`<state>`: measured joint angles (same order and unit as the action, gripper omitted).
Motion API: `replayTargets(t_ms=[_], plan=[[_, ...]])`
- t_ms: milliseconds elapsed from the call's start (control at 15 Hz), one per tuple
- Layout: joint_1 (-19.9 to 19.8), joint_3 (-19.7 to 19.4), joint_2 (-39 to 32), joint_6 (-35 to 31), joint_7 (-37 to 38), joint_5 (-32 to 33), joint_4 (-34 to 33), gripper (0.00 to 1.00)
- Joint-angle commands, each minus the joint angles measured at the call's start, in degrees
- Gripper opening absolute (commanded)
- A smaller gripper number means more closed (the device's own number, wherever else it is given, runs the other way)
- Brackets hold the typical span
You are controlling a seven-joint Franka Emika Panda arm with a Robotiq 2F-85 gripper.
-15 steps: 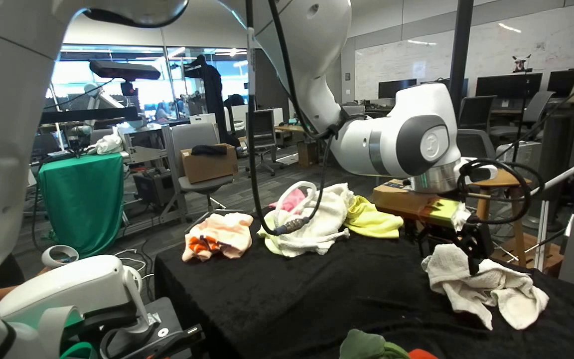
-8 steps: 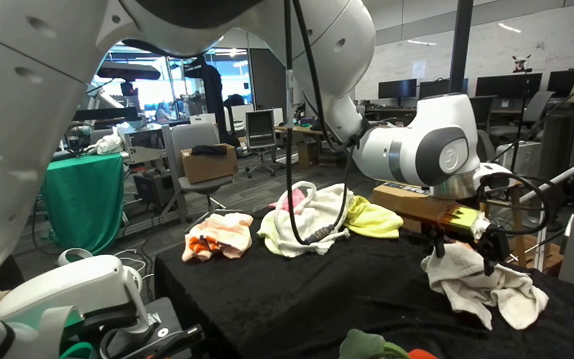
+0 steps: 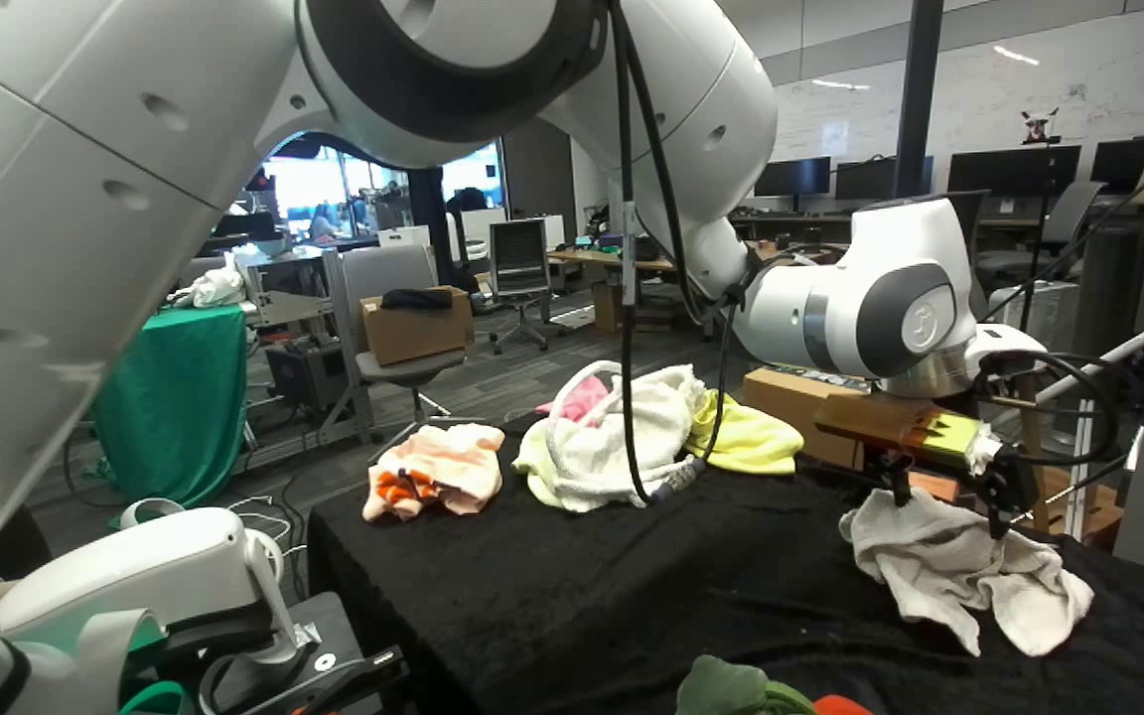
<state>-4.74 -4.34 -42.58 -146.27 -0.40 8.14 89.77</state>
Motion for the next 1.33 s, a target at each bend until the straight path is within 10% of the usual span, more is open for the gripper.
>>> replayTargets(t_ms=[0,533,600,1267], plan=[[-0.16,0.54,-2.87,1.81,-0.71,-1.75,-4.46,1.00],[-0.06,0.86,-3.07,4.81,-0.99,-2.04,-2.71,1.00],[-0.22,1.03,-2.98,5.15,-1.20,-2.19,-2.63,0.75],[0.23,1.84,0.01,8.23,-1.27,-2.37,-0.04,0.03]])
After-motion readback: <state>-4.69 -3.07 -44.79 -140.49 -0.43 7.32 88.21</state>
